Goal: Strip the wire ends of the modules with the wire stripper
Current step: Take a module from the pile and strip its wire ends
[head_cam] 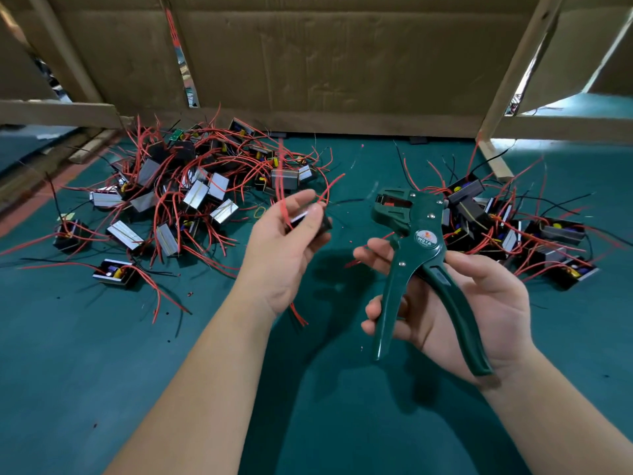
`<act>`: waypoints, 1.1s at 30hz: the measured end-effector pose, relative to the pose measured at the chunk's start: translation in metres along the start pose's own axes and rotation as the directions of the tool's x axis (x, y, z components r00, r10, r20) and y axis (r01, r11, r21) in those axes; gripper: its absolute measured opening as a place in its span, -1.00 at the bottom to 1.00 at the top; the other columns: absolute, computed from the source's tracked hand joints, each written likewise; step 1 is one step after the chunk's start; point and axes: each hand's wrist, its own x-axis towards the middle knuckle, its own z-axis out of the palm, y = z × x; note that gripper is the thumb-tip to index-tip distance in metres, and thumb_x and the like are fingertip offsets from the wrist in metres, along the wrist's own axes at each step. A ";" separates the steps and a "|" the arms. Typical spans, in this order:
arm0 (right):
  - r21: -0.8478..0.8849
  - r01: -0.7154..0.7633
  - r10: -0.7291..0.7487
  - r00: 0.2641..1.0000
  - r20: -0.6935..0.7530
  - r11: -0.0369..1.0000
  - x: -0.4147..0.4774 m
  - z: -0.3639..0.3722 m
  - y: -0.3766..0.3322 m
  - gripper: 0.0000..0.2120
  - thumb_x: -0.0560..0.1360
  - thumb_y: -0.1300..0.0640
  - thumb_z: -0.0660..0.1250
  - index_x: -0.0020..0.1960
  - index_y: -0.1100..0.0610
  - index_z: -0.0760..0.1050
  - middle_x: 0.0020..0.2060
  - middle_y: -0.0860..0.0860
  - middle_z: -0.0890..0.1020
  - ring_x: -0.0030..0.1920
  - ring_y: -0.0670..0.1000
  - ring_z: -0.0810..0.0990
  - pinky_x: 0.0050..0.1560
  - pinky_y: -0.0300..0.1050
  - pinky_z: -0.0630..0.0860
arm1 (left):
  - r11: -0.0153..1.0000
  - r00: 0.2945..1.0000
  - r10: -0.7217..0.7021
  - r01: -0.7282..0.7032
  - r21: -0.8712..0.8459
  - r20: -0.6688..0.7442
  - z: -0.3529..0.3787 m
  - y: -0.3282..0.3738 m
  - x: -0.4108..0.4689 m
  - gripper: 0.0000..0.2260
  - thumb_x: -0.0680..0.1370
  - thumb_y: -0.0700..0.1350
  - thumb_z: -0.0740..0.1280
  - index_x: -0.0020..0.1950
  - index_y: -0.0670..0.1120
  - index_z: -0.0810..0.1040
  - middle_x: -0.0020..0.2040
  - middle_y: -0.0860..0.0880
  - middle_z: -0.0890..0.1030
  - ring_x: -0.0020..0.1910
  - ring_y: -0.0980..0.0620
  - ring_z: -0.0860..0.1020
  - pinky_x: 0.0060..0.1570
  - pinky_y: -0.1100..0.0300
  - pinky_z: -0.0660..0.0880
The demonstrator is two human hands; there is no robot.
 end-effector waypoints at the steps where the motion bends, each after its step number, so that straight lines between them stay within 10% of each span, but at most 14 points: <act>1: 0.003 0.001 -0.001 1.000 -0.001 1.000 0.000 0.000 0.000 -0.24 0.18 0.00 0.48 0.30 0.33 0.44 0.33 0.23 0.46 -0.21 0.26 0.62 -0.12 0.18 0.58 | 1.000 0.999 -0.011 0.011 0.005 0.031 0.002 -0.002 -0.002 -0.88 0.55 -0.31 0.27 -0.07 -0.11 0.52 -0.22 0.00 0.62 -0.20 0.08 0.58 -0.20 0.32 0.55; 6: -0.001 0.009 -0.009 1.000 -0.028 1.000 0.000 0.000 0.002 -0.21 0.15 0.00 0.49 0.32 0.29 0.43 0.27 0.26 0.50 -0.21 0.28 0.62 -0.11 0.21 0.58 | 0.998 0.995 -0.057 0.058 -0.009 0.082 0.006 -0.003 -0.008 -0.70 0.45 -0.39 0.36 -0.35 -0.08 0.39 -0.23 -0.05 0.63 -0.19 0.01 0.60 -0.23 0.28 0.56; 13: -0.023 -0.005 0.004 0.998 -0.064 1.000 0.004 0.000 0.006 -0.20 0.16 0.01 0.47 0.33 0.31 0.42 0.23 0.31 0.51 -0.21 0.30 0.61 -0.11 0.22 0.57 | 0.993 0.981 -0.111 0.116 -0.021 0.161 0.003 0.002 -0.009 -0.76 0.56 -0.35 0.22 0.12 -0.13 0.58 -0.19 -0.06 0.53 -0.14 0.00 0.67 -0.31 0.27 0.57; 33: -0.028 -0.025 0.028 0.995 0.096 0.999 0.002 0.001 0.006 -0.28 0.25 0.04 0.45 0.35 0.27 0.40 -0.07 0.23 0.58 -0.16 0.30 0.60 -0.06 0.25 0.53 | 0.968 0.982 0.034 -0.078 0.239 0.183 0.001 0.000 -0.012 -0.95 0.55 -0.20 0.30 -0.07 -0.10 0.56 -0.34 0.02 0.63 -0.33 0.12 0.58 -0.27 0.31 0.52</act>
